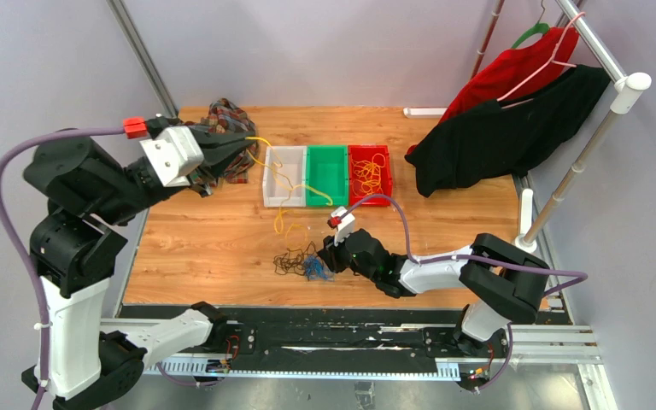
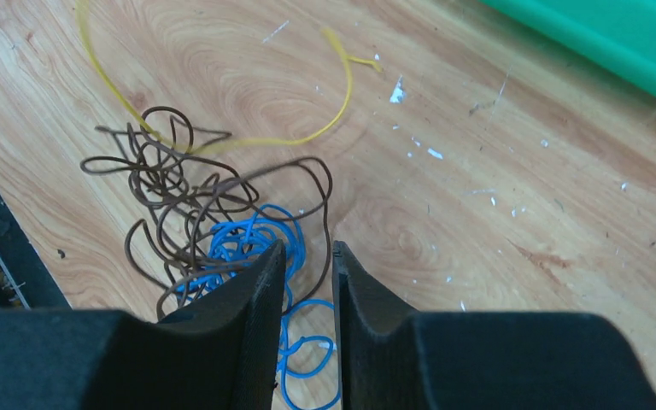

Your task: Untangle the cables

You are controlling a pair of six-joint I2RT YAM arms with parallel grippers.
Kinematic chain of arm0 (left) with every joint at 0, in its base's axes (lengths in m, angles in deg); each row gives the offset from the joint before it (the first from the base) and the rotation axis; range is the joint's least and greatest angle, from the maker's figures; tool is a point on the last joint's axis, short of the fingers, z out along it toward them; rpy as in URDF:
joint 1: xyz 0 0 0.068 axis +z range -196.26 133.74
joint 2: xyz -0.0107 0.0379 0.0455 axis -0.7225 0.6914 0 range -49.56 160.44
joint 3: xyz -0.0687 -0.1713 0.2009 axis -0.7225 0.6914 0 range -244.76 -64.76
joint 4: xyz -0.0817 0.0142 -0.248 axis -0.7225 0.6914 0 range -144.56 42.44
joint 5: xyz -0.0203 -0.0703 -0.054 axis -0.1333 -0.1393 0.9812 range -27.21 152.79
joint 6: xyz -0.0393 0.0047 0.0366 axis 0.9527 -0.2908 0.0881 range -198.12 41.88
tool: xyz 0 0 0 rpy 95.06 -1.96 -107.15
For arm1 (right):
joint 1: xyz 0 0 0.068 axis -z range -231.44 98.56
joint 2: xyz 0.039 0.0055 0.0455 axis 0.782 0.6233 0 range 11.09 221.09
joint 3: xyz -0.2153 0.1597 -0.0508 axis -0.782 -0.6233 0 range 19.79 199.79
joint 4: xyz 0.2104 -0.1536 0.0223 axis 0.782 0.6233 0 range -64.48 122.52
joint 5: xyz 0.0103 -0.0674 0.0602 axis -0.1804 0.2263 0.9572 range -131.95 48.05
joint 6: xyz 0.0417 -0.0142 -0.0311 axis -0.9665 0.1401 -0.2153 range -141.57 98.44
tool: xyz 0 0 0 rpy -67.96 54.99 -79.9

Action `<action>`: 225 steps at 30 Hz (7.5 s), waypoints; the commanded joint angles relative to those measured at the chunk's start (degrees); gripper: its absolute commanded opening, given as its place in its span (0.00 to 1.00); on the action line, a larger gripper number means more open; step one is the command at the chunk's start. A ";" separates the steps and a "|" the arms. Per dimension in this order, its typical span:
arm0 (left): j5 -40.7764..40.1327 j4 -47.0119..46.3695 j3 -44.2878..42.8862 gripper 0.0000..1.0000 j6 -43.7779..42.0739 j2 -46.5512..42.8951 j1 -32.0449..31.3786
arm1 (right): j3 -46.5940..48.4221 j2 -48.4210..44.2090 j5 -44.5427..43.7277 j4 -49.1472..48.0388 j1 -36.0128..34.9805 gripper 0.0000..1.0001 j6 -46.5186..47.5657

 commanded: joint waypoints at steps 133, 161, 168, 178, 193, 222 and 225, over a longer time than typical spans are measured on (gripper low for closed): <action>-14.46 -28.54 -1.62 0.00 8.87 56.02 -8.43 | 0.75 -32.25 -10.09 25.28 37.96 0.32 -8.00; -26.28 -30.10 1.32 0.00 -7.08 71.52 -12.28 | 0.81 -42.33 -11.47 34.13 37.96 0.28 -7.87; -27.64 -31.65 1.36 0.00 -7.58 73.96 -12.77 | 1.63 -43.16 -11.81 34.88 37.96 0.28 -6.51; -18.73 -15.49 -8.58 0.59 -5.94 70.26 -12.42 | 2.93 -44.03 -10.64 35.92 37.96 0.28 -4.72; -13.89 -14.16 -16.24 0.81 -8.04 71.41 -9.31 | 1.06 -45.29 -9.63 34.51 37.96 0.28 -5.61; -17.25 -33.62 -4.12 0.09 -14.62 76.88 -9.27 | 1.24 -41.24 -8.09 35.36 37.96 0.24 -6.80; -17.21 -31.87 -5.35 0.08 -13.82 77.75 -9.24 | 1.55 -40.81 -7.88 35.59 37.95 0.24 -6.89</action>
